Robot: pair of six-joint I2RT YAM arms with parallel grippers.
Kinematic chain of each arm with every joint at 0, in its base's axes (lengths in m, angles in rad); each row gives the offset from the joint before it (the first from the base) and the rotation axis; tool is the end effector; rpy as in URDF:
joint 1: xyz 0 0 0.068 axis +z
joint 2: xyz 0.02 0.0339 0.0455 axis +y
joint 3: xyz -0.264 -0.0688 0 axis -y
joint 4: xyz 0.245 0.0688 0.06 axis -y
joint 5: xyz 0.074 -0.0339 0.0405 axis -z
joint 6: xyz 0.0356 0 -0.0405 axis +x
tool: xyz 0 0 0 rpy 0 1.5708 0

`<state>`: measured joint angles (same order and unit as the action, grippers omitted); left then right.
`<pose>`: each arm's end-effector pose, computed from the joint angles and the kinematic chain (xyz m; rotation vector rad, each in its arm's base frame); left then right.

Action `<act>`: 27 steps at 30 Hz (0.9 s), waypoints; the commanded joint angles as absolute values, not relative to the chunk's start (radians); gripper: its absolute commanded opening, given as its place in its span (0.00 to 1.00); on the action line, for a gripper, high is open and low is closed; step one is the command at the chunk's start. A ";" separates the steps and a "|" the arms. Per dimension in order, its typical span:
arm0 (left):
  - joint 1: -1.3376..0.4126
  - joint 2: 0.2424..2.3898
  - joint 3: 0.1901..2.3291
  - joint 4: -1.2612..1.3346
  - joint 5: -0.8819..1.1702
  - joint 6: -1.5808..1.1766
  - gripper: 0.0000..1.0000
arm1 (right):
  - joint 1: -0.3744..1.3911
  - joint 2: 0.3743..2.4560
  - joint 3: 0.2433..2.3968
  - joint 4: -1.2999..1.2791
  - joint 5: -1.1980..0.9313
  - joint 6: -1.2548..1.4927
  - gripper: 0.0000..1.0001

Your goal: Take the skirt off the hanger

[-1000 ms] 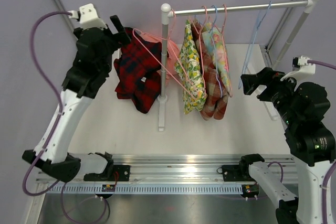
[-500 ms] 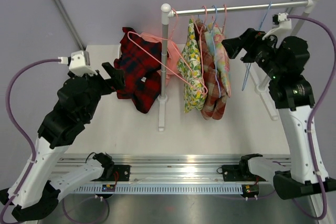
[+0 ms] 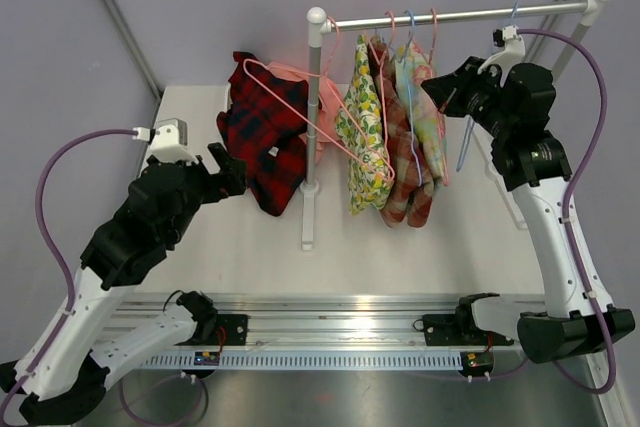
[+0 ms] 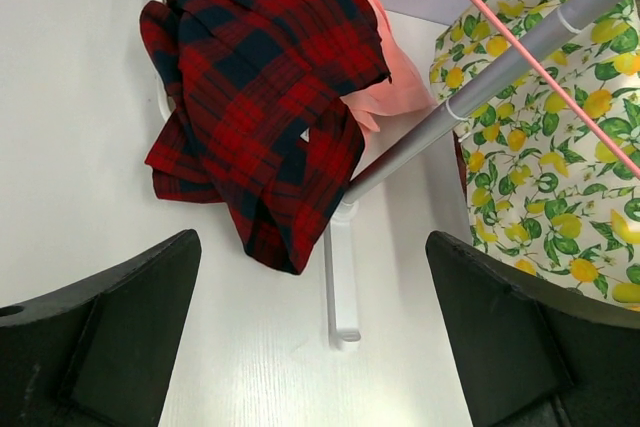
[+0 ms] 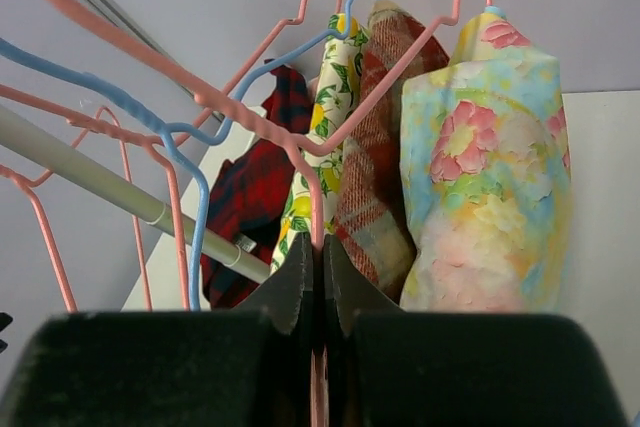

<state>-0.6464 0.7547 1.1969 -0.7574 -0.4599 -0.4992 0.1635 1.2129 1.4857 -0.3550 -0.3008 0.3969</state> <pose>0.1086 -0.0621 0.4206 -0.1766 1.8595 -0.3621 0.2498 0.0519 0.4757 -0.0372 1.6927 0.6713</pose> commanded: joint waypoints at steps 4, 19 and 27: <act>-0.773 0.851 1.304 -0.765 -0.495 -0.499 0.99 | 0.164 1.141 1.555 -0.342 -0.256 0.344 0.00; -1.273 1.242 1.876 -0.836 -0.669 -0.374 0.99 | 0.164 1.048 1.750 -0.581 -0.143 0.302 0.00; -1.379 1.373 1.875 -0.580 -0.496 -0.374 0.99 | 0.164 0.919 1.719 -0.678 -0.127 0.310 0.00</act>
<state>-1.3628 1.3514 1.8812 -0.7479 -0.5758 -0.3908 0.1635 0.9455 1.6981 -0.6888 -0.1467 0.3241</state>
